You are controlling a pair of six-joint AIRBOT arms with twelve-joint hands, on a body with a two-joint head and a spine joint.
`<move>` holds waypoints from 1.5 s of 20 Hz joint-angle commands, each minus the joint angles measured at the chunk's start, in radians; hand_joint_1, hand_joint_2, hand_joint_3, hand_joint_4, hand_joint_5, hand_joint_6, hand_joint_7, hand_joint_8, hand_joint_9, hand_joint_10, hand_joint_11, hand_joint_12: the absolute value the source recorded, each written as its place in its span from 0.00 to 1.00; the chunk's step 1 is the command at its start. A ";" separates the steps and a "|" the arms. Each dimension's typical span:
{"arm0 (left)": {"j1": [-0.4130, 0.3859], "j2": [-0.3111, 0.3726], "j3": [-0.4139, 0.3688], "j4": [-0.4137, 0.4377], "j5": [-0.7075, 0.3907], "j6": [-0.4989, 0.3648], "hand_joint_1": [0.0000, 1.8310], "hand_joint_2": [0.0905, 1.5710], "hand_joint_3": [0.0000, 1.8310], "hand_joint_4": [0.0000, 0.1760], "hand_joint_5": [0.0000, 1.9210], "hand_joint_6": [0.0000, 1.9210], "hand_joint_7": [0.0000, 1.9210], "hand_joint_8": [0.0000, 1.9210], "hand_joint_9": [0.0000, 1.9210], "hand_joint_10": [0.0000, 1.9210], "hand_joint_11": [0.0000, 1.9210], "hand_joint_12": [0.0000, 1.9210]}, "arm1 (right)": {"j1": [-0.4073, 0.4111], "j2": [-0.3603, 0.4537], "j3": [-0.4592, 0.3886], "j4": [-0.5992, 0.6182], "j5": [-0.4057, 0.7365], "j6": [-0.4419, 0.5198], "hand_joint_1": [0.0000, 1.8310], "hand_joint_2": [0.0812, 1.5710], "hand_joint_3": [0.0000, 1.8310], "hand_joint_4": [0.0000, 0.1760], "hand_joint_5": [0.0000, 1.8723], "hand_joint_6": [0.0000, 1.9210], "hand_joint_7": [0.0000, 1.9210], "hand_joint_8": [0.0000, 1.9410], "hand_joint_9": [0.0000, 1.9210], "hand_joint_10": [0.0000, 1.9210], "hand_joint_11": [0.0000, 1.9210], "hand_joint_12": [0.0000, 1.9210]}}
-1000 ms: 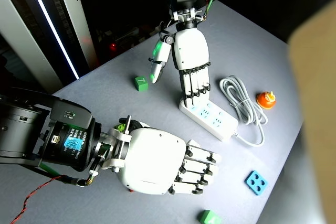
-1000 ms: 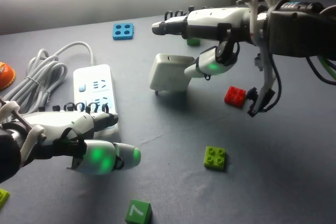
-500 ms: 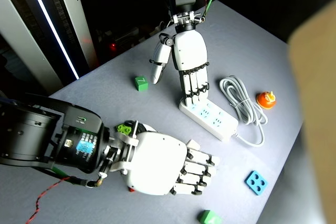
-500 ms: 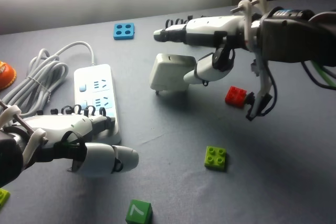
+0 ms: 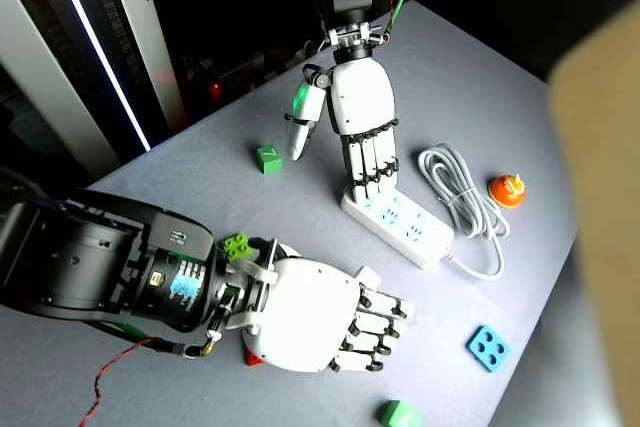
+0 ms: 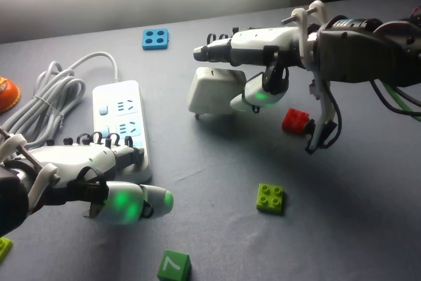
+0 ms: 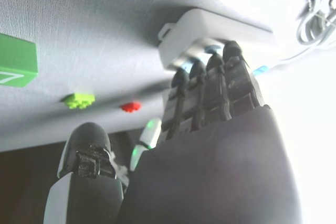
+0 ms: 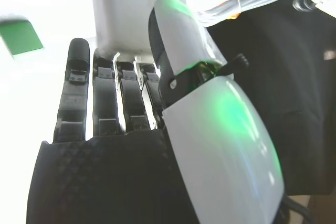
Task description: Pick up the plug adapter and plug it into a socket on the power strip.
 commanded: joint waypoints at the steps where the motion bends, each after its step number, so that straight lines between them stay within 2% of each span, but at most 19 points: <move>1: -0.002 0.004 0.001 0.025 -0.004 -0.003 0.00 0.78 0.00 0.00 0.01 0.00 0.00 0.00 0.00 0.00 0.00 0.00 | 0.001 0.000 0.004 0.003 0.087 0.005 0.72 0.76 0.00 0.00 0.03 0.00 0.04 0.00 0.05 0.00 0.00 0.25; 7: -0.005 0.005 0.005 0.025 -0.004 -0.003 0.00 0.77 0.00 0.00 0.00 0.00 0.00 0.00 0.00 0.00 0.00 0.00 | -0.001 -0.023 0.018 -0.012 0.090 0.005 0.70 0.78 0.00 0.00 0.03 0.00 0.05 0.00 0.06 0.00 0.00 0.28; 10: -0.010 0.005 0.005 0.025 -0.004 -0.003 0.00 0.78 0.00 0.00 0.00 0.00 0.00 0.00 0.00 0.00 0.00 0.00 | 0.003 -0.036 0.025 -0.012 0.092 0.005 0.68 0.80 0.00 0.00 0.02 0.00 0.03 0.00 0.04 0.00 0.00 0.19; 12: -0.013 0.005 0.008 0.025 -0.003 -0.003 0.00 0.78 0.00 0.00 0.01 0.00 0.00 0.00 0.00 0.00 0.00 0.00 | 0.003 -0.044 0.031 -0.012 0.092 0.005 0.70 0.78 0.00 0.00 0.03 0.00 0.04 0.00 0.06 0.00 0.00 0.27; 14: -0.015 0.005 0.010 0.025 -0.002 -0.003 0.00 0.78 0.00 0.00 0.02 0.01 0.00 0.00 0.00 0.00 0.00 0.00 | -0.001 -0.052 0.038 -0.014 0.099 0.003 0.71 0.77 0.00 0.00 0.03 0.00 0.04 0.00 0.06 0.00 0.00 0.29; 16: -0.018 0.005 0.011 0.025 -0.002 -0.003 0.00 0.78 0.00 0.00 0.02 0.01 0.01 0.00 0.01 0.00 0.01 0.00 | -0.005 -0.059 0.047 -0.014 0.099 0.003 0.70 0.78 0.00 0.00 0.03 0.00 0.04 0.00 0.06 0.00 0.00 0.24; 18: -0.019 0.005 0.012 0.025 -0.002 -0.003 0.00 0.78 0.00 0.00 0.02 0.00 0.00 0.00 0.00 0.00 0.00 0.00 | -0.009 -0.062 0.054 -0.014 0.099 0.002 0.70 0.78 0.00 0.00 0.05 0.00 0.06 0.00 0.07 0.00 0.00 0.30; 25: -0.022 0.004 0.014 0.025 -0.002 -0.003 0.00 0.78 0.00 0.00 0.01 0.00 0.00 0.00 0.00 0.00 0.00 0.00 | -0.012 -0.077 0.081 -0.015 0.100 0.002 0.69 0.78 0.00 0.00 0.02 0.00 0.04 0.00 0.05 0.00 0.00 0.23; 26: -0.022 0.004 0.014 0.025 -0.002 -0.003 0.00 0.78 0.00 0.00 0.01 0.00 0.00 0.00 0.00 0.00 0.00 0.00 | -0.012 -0.079 0.081 -0.015 0.100 0.003 0.70 0.77 0.00 0.00 0.03 0.00 0.06 0.00 0.07 0.01 0.00 0.28; 29: -0.023 0.004 0.014 0.025 -0.002 -0.003 0.00 0.78 0.00 0.00 0.00 0.00 0.00 0.00 0.00 0.00 0.00 0.00 | -0.013 -0.084 0.081 -0.015 0.100 0.003 0.70 0.78 0.00 0.00 0.04 0.00 0.07 0.00 0.08 0.00 0.00 0.28; 30: -0.023 0.004 0.014 0.025 -0.002 -0.003 0.00 0.78 0.00 0.00 0.00 0.00 0.00 0.00 0.00 0.00 0.00 0.00 | -0.014 -0.085 0.081 -0.015 0.100 0.002 0.69 0.79 0.00 0.00 0.05 0.00 0.08 0.00 0.09 0.00 0.00 0.33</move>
